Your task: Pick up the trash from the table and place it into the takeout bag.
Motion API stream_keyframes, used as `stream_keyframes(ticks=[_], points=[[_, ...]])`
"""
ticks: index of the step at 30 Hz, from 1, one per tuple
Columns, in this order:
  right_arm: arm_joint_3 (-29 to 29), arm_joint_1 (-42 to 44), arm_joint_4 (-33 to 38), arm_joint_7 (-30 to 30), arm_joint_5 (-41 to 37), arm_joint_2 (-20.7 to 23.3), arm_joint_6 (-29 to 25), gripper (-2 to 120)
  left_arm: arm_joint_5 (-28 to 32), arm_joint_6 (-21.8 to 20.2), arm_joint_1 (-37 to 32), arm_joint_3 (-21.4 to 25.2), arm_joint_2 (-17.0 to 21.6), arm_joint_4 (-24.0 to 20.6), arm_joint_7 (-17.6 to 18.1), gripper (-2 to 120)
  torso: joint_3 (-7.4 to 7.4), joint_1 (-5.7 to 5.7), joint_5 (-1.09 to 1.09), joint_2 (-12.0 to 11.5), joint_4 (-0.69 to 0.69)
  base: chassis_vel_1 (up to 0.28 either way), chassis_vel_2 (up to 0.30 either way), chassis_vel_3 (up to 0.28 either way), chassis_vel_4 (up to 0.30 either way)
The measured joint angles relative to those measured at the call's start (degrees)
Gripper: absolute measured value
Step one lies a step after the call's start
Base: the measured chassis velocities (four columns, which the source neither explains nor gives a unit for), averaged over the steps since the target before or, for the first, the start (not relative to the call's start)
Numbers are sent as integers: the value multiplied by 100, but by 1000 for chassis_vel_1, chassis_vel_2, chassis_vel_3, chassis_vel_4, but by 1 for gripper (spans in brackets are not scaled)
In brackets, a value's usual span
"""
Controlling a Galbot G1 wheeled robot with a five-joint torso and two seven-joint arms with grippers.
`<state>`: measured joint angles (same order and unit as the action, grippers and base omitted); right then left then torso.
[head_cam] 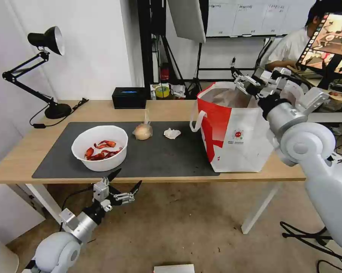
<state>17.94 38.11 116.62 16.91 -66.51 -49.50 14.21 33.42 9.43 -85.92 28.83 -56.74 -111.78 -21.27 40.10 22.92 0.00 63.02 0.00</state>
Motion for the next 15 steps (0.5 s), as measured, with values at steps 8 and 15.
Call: stream_keyframes(ticks=[8,15], points=[[75,424,397,-464,646,183,-214,100,-5,6,-2,13,4,-1,1,100,0,0,0,0,0,0,0,0,0],[736,1406,1190,-738,817,489,-255,100,-37,13,198,-241,42,70,2,100,0,0,-1,0,0,0,0,0,0]])
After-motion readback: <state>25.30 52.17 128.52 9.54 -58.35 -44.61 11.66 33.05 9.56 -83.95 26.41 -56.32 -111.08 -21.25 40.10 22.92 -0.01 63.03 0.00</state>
